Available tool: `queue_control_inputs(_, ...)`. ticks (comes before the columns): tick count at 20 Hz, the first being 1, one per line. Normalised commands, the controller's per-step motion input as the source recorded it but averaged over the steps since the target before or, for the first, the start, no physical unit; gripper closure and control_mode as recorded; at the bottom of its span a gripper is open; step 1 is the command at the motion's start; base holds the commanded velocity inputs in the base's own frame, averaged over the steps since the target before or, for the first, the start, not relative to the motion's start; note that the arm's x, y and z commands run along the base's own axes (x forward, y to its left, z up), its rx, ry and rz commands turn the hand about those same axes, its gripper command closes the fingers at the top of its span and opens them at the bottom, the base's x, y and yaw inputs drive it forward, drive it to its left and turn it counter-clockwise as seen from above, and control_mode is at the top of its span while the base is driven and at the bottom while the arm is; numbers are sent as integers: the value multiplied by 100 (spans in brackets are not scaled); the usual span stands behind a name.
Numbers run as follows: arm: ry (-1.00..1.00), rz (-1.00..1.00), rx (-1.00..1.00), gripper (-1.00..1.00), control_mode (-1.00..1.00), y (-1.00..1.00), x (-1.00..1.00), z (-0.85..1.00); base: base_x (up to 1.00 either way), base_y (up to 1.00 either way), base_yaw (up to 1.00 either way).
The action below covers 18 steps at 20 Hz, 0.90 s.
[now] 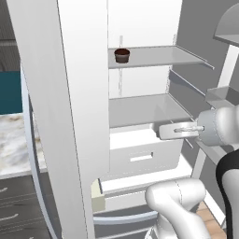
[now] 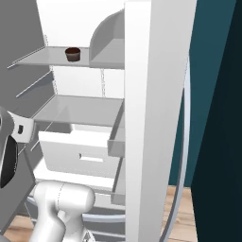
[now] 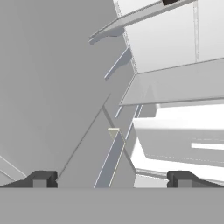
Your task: Take the cupcakes from the fridge and place them on the empty tray on the dining counter.
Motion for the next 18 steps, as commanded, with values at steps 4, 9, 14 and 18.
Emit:
queue_control_inputs(4, 0, 0, 0, -100, 100, 0, 0, 0, 1, 0, 0)
queue_control_inputs(9, -2, 0, 0, -100, -100, 0, 14, 12, 0, 0, 0)
queue_control_inputs(14, 0, 0, 0, -100, -100, -10, 16, 43, 0, 0, 0)
queue_control_inputs(18, 0, -5, 0, -100, -100, -8, 22, 37, 0, 0, 0)
